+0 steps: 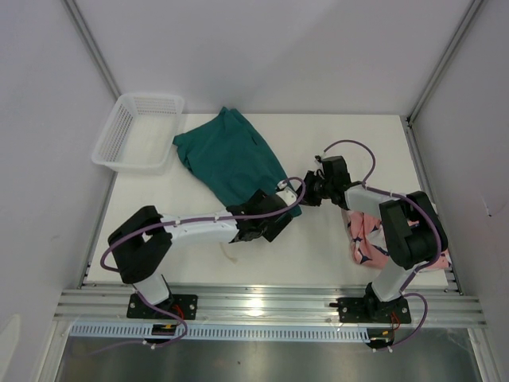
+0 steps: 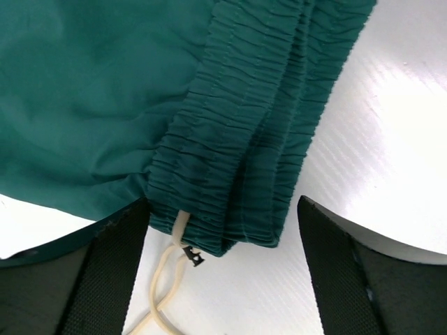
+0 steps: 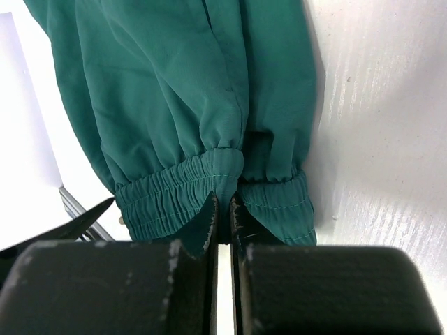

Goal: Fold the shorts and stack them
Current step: Fold the shorts

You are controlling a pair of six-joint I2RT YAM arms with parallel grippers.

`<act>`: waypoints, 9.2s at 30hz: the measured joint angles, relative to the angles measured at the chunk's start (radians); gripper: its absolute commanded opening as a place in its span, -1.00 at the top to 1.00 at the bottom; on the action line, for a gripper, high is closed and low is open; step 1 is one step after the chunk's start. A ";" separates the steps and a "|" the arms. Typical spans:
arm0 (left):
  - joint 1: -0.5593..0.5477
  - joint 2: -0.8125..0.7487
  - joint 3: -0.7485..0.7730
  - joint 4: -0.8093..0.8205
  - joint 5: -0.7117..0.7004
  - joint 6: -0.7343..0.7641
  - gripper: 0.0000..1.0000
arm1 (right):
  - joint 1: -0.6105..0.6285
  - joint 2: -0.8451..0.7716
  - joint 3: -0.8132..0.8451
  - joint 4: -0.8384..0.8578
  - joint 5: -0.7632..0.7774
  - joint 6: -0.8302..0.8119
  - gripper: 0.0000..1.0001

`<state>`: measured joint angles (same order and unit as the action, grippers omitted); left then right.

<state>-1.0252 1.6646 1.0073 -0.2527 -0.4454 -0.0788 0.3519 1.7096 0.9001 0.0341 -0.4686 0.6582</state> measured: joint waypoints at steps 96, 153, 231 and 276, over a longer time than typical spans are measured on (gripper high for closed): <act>-0.039 -0.297 -0.361 0.114 0.178 -0.245 0.03 | 0.126 -0.248 -0.352 0.081 0.136 0.104 1.00; 0.063 -0.439 -0.231 0.117 0.531 -0.411 -0.89 | -0.063 -0.628 -0.502 -0.097 -0.011 0.095 -0.99; -0.274 -0.106 -0.023 -0.016 0.031 -0.393 -0.98 | 0.212 -0.259 -0.062 -0.370 0.225 0.162 1.00; -0.356 0.153 0.153 -0.194 -0.283 -0.330 1.00 | 0.187 -0.241 -0.052 -0.374 0.121 0.181 -0.45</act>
<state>-1.3815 1.8179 1.1606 -0.4469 -0.7284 -0.4088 0.5388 1.4681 0.8482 -0.3401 -0.3473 0.8391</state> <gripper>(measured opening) 0.214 0.625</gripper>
